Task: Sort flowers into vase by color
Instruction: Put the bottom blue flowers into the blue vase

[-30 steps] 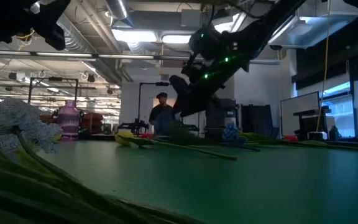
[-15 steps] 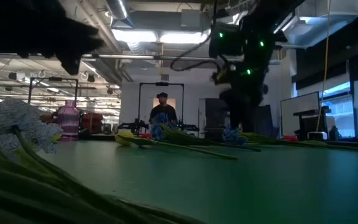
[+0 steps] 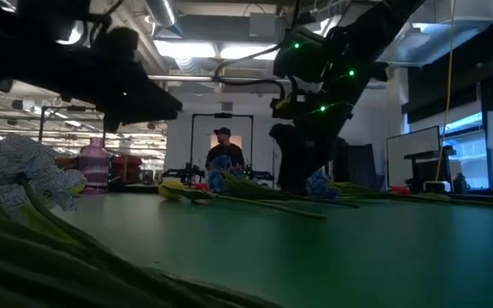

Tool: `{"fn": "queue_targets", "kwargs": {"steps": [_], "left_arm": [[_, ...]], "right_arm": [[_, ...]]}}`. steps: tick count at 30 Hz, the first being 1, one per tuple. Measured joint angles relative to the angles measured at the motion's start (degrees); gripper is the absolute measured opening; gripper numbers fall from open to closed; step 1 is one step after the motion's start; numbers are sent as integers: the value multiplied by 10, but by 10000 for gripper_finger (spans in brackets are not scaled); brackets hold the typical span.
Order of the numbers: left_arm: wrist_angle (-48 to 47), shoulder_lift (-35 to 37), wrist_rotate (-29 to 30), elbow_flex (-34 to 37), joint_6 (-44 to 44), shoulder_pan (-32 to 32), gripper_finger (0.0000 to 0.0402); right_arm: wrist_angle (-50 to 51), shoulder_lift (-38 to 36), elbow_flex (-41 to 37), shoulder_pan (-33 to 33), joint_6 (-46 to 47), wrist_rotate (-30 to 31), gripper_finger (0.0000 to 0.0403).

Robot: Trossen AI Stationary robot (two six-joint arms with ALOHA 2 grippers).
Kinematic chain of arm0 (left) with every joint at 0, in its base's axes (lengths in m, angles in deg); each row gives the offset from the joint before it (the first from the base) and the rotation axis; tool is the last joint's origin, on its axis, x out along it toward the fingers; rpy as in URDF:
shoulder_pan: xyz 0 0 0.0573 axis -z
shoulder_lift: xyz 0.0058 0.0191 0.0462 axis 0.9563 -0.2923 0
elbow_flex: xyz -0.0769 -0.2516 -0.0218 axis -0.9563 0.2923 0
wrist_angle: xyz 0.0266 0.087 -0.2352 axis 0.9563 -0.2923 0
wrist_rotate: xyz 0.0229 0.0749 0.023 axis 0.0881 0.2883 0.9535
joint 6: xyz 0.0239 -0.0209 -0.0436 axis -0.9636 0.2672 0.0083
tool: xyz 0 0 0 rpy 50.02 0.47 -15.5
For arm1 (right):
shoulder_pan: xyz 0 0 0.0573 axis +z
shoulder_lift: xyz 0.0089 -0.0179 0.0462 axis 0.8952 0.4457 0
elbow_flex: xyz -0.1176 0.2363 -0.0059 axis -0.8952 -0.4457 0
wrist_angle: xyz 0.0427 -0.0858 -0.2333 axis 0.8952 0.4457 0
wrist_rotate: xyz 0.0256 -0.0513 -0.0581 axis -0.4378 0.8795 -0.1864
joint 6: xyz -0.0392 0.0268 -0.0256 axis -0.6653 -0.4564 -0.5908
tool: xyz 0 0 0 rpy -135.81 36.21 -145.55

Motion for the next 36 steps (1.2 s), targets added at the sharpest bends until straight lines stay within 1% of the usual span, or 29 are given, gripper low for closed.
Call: {"fn": "queue_targets", "kwargs": {"steps": [3, 7, 12, 14, 18, 22, 25, 27, 28, 30, 33, 36], "left_arm": [[-8, -2, 0, 0, 36, -31, 125], [-27, -2, 0, 0, 72, -61, 125], [-43, -5, -10, 0, 95, -68, 125], [-44, -11, -10, 0, 98, -65, 125], [-44, -29, -9, 0, 121, -65, 125], [-39, -54, -9, 0, 146, -65, 125], [-38, -74, -8, -20, 157, -70, 125], [-51, -91, -7, -49, 150, -71, 125], [-69, -101, -8, -68, 142, -74, 125], [-129, -124, -9, -113, 131, -79, 125], [-198, -169, 1, -184, 127, -93, 125], [-212, -217, 3, -228, 136, -108, 125]], "right_arm": [[-2, -1, 2, -7, 11, -1, 269], [5, 34, 0, -7, 21, 3, 269], [-57, 63, 1, -7, 69, -64, 269], [-108, 67, 0, 0, 72, -81, 269], [-207, 69, 12, 9, 71, -147, 269], [-308, 74, 17, 4, 71, -210, 269], [-332, 71, 27, 6, 69, -252, 269], [-303, 55, 38, 8, 68, -259, 269], [-280, 43, 43, 8, 65, -257, 269], [-224, 14, 49, 11, 49, -226, 269], [-117, -40, 55, 28, 30, -136, 269], [-11, -96, 56, 59, 26, -31, 269]]}}
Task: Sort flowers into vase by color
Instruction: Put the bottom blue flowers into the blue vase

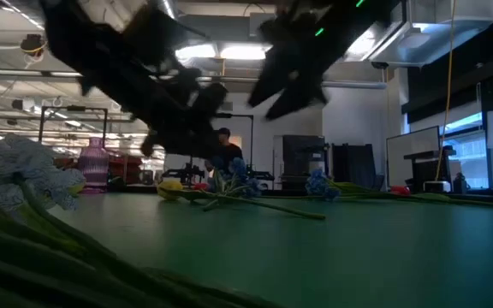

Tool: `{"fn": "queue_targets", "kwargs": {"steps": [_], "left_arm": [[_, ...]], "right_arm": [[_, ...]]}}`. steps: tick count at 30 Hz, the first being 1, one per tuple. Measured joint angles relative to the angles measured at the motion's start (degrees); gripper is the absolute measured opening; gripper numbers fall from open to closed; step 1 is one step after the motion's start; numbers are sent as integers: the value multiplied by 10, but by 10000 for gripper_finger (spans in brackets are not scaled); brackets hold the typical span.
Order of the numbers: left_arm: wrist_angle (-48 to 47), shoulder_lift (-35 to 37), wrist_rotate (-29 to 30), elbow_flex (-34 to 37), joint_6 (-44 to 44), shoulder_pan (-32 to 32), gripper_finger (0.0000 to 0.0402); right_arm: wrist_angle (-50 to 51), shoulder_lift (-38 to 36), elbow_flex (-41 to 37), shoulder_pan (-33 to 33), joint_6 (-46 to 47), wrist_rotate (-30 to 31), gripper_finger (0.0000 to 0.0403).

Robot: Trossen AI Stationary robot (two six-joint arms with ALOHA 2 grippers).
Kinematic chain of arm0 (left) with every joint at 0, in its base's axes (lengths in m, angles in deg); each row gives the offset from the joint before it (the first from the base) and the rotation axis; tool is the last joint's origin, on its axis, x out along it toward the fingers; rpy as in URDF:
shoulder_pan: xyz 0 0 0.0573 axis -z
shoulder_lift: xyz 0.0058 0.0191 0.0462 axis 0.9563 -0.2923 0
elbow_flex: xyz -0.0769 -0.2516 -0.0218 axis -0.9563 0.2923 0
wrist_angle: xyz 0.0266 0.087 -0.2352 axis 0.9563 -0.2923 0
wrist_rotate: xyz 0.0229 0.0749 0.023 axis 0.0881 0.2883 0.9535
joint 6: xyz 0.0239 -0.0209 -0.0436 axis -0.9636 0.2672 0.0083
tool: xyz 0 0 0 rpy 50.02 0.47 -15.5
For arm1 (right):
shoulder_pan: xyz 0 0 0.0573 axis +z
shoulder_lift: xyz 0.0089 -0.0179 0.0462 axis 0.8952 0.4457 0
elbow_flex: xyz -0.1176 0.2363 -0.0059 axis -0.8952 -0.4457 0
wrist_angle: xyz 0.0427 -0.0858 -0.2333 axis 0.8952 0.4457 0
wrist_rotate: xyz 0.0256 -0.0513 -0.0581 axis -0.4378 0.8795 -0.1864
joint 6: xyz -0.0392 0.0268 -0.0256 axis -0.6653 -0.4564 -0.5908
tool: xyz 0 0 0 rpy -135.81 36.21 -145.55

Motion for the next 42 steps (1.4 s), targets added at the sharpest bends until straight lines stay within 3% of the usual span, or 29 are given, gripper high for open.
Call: {"fn": "queue_targets", "kwargs": {"steps": [3, 7, 21, 26, 30, 34, 42], "left_arm": [[0, -39, -23, -27, 24, -18, 125], [-8, -86, -33, -46, 51, -38, 125], [-1, -192, -26, -108, 29, -57, 124], [-8, -185, -33, -108, 1, -60, 72], [-29, -150, -24, -105, -33, -63, 11], [-29, -62, 23, -100, -74, -70, 6], [28, 187, 123, -41, -206, -89, 3]], "right_arm": [[79, -40, 0, 34, 2, 95, 269], [127, -67, 0, 73, 17, 155, 269], [123, -64, -1, 96, 12, 176, 269], [131, -64, -1, 97, 12, 173, 269], [150, -71, 0, 107, 15, 177, 269], [172, -71, -1, 139, 19, 213, 269], [161, -68, -16, 208, 46, 274, 269]]}}
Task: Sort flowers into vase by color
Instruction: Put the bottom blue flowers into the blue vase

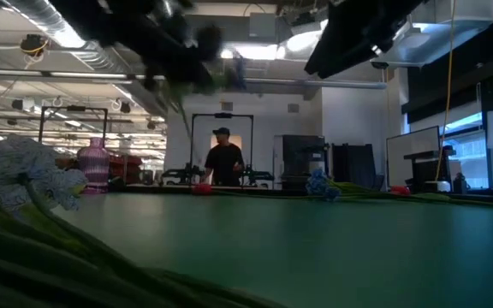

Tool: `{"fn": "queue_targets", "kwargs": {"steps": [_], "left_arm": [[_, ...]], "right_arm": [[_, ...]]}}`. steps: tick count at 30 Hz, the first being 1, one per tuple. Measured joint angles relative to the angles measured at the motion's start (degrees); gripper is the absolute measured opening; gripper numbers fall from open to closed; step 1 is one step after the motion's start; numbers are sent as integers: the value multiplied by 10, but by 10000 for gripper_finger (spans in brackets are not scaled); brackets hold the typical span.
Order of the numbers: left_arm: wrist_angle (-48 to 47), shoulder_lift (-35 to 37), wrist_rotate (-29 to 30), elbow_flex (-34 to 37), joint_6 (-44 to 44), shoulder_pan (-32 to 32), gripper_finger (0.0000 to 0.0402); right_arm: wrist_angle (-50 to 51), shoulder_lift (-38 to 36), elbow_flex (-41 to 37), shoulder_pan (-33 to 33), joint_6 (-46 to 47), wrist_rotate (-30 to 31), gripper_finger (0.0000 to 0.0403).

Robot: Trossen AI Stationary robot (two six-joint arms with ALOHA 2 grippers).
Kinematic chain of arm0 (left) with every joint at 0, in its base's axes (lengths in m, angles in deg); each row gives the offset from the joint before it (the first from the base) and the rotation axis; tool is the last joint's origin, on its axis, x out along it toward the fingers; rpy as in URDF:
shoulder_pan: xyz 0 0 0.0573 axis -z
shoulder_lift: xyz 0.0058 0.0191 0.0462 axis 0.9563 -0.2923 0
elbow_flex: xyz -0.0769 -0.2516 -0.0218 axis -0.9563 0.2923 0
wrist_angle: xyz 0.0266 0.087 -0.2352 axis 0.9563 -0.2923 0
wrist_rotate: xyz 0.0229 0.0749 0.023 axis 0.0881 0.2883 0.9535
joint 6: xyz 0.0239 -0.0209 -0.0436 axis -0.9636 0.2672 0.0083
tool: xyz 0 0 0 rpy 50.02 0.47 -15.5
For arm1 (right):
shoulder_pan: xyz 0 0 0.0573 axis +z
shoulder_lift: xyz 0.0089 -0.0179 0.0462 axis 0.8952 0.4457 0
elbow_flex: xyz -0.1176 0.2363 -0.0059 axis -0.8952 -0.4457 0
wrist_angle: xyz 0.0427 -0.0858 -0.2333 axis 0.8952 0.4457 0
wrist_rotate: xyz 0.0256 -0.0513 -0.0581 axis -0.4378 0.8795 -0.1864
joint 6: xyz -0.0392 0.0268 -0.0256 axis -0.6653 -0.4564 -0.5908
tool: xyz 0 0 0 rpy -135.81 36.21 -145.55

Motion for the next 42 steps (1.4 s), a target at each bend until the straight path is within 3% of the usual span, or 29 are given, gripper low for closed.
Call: {"fn": "queue_targets", "kwargs": {"steps": [7, 12, 14, 20, 23, 27, 29, 32, 38, 42], "left_arm": [[189, 207, 76, 120, -173, -27, 2], [373, 277, 75, 206, -358, -81, 1], [378, 294, 65, 218, -396, -98, 1], [337, 291, 20, 220, -437, -114, 1], [319, 291, 9, 220, -406, -118, 0], [209, 280, -124, 220, -339, -75, 0], [222, 266, -142, 221, -327, -55, 0], [296, 260, -118, 220, -363, -35, 0], [402, 268, 5, 220, -566, -66, 0], [412, 267, 12, 220, -532, -148, 0]], "right_arm": [[-31, 0, -17, 39, 3, 47, 269], [-69, 0, -34, 43, 2, 77, 269], [-77, 0, -38, 42, 3, 77, 269], [-86, 0, -38, 35, -2, 80, 269], [-85, 0, -38, 34, -3, 78, 269], [-85, 0, -38, 34, -4, 80, 269], [-85, 0, -38, 34, -12, 80, 269], [-85, 0, -38, 34, -17, 79, 269], [-84, 0, -38, 35, -17, 75, 269], [-85, 5, -38, 35, -18, 102, 269]]}}
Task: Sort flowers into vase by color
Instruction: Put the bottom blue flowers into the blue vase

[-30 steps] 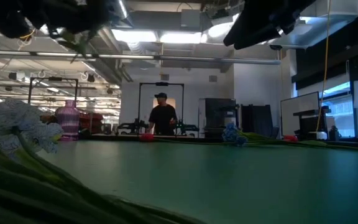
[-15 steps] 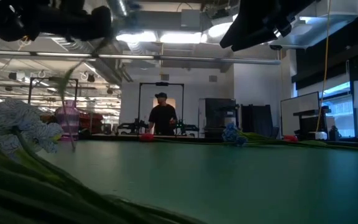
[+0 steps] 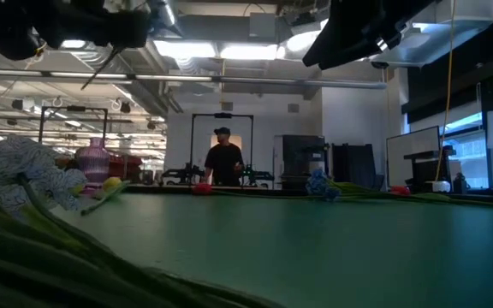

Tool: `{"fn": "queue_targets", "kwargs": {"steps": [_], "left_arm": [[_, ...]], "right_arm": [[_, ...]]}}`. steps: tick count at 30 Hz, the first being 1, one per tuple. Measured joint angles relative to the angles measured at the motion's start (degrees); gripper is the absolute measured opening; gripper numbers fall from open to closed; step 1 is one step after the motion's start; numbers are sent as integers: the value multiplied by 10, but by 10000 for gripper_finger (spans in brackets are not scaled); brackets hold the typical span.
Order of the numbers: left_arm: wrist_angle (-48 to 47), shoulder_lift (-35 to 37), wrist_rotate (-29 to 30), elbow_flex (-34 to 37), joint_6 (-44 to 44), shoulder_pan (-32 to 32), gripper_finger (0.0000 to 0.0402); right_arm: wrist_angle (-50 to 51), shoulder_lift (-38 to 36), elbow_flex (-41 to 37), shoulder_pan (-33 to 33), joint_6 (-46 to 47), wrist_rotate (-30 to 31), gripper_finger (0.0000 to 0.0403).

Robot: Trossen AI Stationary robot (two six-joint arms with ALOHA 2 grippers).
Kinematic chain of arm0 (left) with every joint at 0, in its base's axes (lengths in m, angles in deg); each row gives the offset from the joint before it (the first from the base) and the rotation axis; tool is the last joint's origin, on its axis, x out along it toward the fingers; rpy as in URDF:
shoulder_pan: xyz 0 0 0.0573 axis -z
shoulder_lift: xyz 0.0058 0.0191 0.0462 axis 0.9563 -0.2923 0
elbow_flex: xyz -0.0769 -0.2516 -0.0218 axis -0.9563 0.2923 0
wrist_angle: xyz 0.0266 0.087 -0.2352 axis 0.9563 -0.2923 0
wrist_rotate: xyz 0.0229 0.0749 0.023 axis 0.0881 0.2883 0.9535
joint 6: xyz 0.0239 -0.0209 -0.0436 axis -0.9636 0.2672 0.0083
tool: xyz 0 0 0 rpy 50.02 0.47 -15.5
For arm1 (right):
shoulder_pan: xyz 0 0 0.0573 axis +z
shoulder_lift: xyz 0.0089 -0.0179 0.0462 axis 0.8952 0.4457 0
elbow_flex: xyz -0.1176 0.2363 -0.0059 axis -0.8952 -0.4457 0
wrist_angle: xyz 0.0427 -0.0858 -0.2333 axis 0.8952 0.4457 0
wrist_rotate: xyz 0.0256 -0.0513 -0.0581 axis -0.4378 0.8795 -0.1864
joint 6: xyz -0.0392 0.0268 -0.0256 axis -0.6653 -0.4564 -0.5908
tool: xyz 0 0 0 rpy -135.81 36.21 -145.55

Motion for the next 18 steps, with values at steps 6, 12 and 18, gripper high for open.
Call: {"fn": "queue_targets", "kwargs": {"steps": [6, 12, 18], "left_arm": [[1, -24, -59, 0, 79, -119, 0], [4, -68, -100, 0, 161, -190, 0], [15, -120, -122, 0, 273, -204, 0]], "right_arm": [[-13, 14, 0, 0, 0, 26, 269], [-11, 27, 0, 0, -2, 29, 269], [-64, 44, 0, -12, -4, 36, 269]]}}
